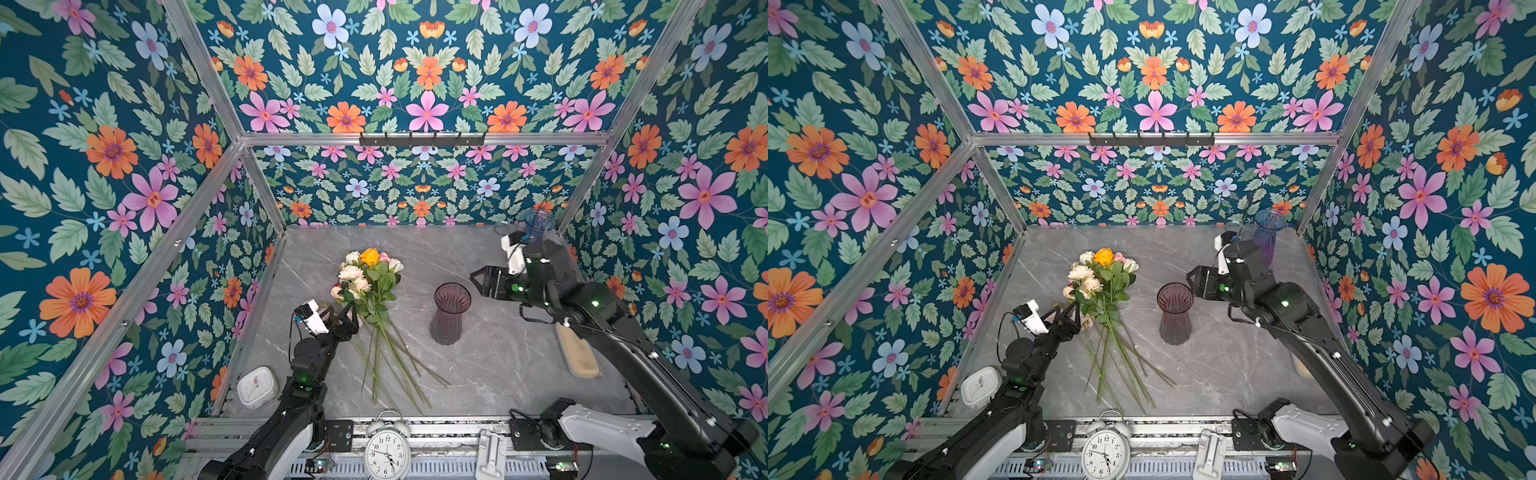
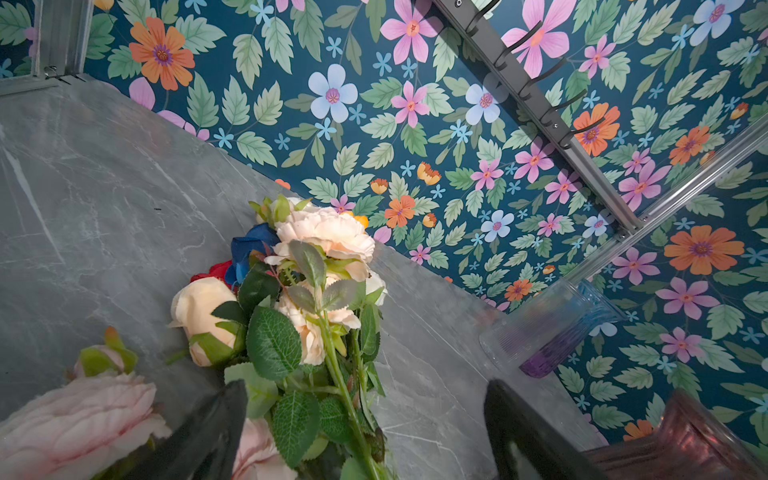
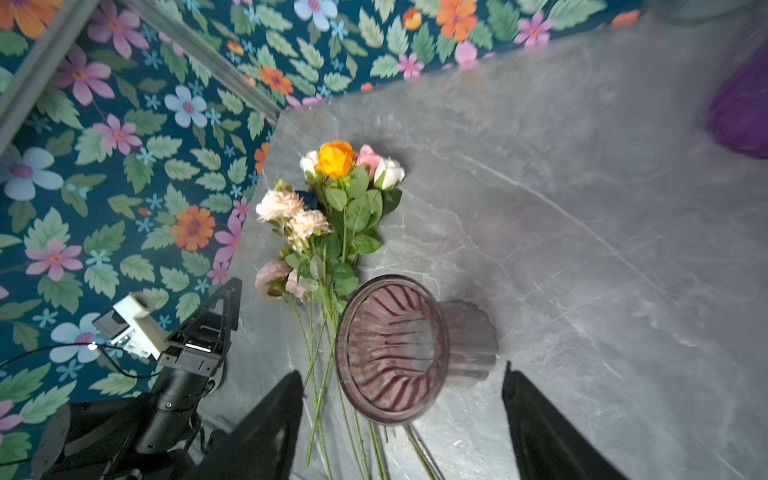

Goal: Arrange the flowers into the vase
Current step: 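Carry the pink vase toward the table centre, set it down, release, then grasp a white rose stem in the bunch with the left gripper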

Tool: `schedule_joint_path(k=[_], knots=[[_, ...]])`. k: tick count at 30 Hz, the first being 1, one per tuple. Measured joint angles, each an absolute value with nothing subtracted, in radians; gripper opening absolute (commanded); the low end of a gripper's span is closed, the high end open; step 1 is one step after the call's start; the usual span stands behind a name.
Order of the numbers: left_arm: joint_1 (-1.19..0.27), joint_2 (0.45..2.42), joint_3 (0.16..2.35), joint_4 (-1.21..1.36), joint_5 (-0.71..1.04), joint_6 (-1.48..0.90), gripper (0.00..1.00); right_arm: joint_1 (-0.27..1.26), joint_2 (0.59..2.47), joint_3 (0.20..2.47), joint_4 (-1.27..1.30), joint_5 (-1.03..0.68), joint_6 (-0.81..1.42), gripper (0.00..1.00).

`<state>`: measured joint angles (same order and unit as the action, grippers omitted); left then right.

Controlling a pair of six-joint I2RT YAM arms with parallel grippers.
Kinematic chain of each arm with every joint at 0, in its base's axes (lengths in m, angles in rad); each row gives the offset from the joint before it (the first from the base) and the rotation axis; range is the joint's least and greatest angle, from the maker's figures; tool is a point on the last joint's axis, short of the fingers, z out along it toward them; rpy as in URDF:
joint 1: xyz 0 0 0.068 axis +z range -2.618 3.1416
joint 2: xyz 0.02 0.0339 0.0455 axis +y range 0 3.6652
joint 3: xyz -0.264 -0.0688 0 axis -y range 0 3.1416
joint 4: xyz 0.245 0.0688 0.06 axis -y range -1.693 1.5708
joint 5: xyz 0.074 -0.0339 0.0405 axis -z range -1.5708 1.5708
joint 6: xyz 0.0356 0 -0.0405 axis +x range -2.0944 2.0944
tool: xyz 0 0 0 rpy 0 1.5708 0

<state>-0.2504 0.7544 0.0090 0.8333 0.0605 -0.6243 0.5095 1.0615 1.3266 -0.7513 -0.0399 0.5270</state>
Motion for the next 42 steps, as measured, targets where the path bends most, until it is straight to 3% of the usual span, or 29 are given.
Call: schedule_joint_path(k=[4,8,10,16,21,23,32,42], knots=[[-0.250,0.743,0.009,0.825,0.060,-0.624,0.97,0.324,0.908,1.164,-0.706,-0.084,0.543,0.76],[-0.248,0.733,0.015,0.768,0.047,-0.624,0.99,0.097,0.819,0.922,-0.650,-0.264,0.603,0.76],[-0.242,0.725,0.035,0.720,0.046,-0.625,0.99,0.055,0.815,0.818,-0.619,-0.326,0.627,0.76],[-0.240,0.750,0.166,0.567,0.117,-0.624,0.99,0.038,0.859,0.549,-0.477,-0.434,0.632,0.76],[-0.257,0.805,0.278,0.405,0.252,-0.607,0.84,0.037,0.866,0.416,-0.336,-0.456,0.612,0.75],[-0.265,0.830,0.337,0.326,0.280,-0.598,0.78,0.037,0.855,0.385,-0.290,-0.456,0.594,0.74],[-0.307,0.982,0.421,0.083,0.367,-0.604,0.73,0.037,0.705,0.310,-0.213,-0.433,0.579,0.73],[-0.363,1.128,0.443,0.052,0.377,-0.625,0.63,0.037,0.547,0.263,-0.208,-0.406,0.594,0.72]])
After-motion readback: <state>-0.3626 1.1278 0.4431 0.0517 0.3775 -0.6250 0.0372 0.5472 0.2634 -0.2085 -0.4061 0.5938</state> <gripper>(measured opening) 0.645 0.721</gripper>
